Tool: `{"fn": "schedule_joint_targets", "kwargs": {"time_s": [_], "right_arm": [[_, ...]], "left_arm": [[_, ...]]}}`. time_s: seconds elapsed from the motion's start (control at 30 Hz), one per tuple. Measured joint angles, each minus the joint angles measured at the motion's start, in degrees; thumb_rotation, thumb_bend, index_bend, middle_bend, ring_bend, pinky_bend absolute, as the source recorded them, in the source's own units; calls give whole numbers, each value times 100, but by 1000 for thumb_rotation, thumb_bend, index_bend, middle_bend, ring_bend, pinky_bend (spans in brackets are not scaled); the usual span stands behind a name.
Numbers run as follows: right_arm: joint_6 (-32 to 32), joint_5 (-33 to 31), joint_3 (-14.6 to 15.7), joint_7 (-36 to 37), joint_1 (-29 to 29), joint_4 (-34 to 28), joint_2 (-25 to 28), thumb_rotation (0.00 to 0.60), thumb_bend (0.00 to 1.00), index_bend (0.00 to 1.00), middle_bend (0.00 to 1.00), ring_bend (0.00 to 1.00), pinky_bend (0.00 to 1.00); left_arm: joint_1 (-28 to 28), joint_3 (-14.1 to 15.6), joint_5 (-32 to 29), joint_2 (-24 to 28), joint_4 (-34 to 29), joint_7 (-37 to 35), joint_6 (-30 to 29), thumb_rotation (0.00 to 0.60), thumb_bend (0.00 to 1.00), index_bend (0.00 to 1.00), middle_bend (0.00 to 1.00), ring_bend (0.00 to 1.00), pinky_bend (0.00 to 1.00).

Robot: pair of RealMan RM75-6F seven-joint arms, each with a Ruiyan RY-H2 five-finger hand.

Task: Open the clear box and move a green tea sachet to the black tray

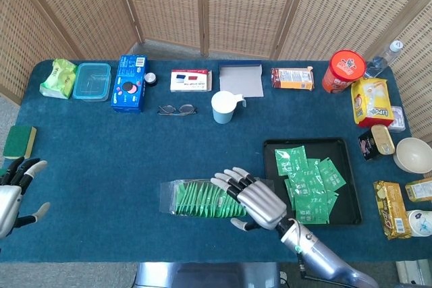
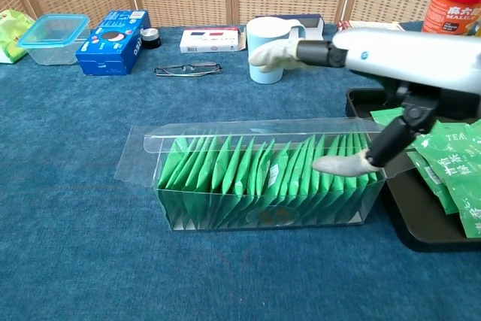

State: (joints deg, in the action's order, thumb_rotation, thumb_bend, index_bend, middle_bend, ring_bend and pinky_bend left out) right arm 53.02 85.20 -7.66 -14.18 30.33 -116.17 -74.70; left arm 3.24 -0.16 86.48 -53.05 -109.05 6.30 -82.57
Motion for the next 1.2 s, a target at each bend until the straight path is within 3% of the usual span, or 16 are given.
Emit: {"fn": "schedule_joint_targets", "kwargs": {"time_s": [0.43, 0.63, 0.73, 0.87, 1.07, 1.2], "right_arm": [[107, -670, 37, -905, 282, 216, -439, 600, 303, 1, 0, 0, 2], [83, -988, -32, -1056, 443, 360, -552, 600, 302, 60, 0, 0, 2], [46, -1161, -61, -1135, 540, 407, -579, 600, 306, 135, 0, 0, 2], [24, -1356, -116, -1145, 632, 393, -554, 600, 395, 254, 0, 0, 2], [15, -1556, -177, -1186, 737, 316, -407, 600, 515, 297, 0, 0, 2], [-107, -1761, -217, -1159, 851, 226, -218, 600, 535, 318, 0, 0, 3]], "left_arm": [[-33, 48, -42, -32, 146, -145, -17, 600, 223, 132, 126, 0, 219], [-58, 72, -41, -40, 210, -205, -40, 600, 223, 132, 125, 0, 219], [-70, 78, -57, -47, 243, -243, -48, 600, 224, 132, 123, 0, 219], [-79, 85, -58, -54, 274, -273, -57, 600, 223, 132, 119, 0, 219], [-77, 89, -53, -71, 301, -297, -55, 600, 223, 120, 116, 0, 219], [-71, 76, -63, -94, 314, -292, -63, 600, 223, 116, 111, 0, 219]]}}
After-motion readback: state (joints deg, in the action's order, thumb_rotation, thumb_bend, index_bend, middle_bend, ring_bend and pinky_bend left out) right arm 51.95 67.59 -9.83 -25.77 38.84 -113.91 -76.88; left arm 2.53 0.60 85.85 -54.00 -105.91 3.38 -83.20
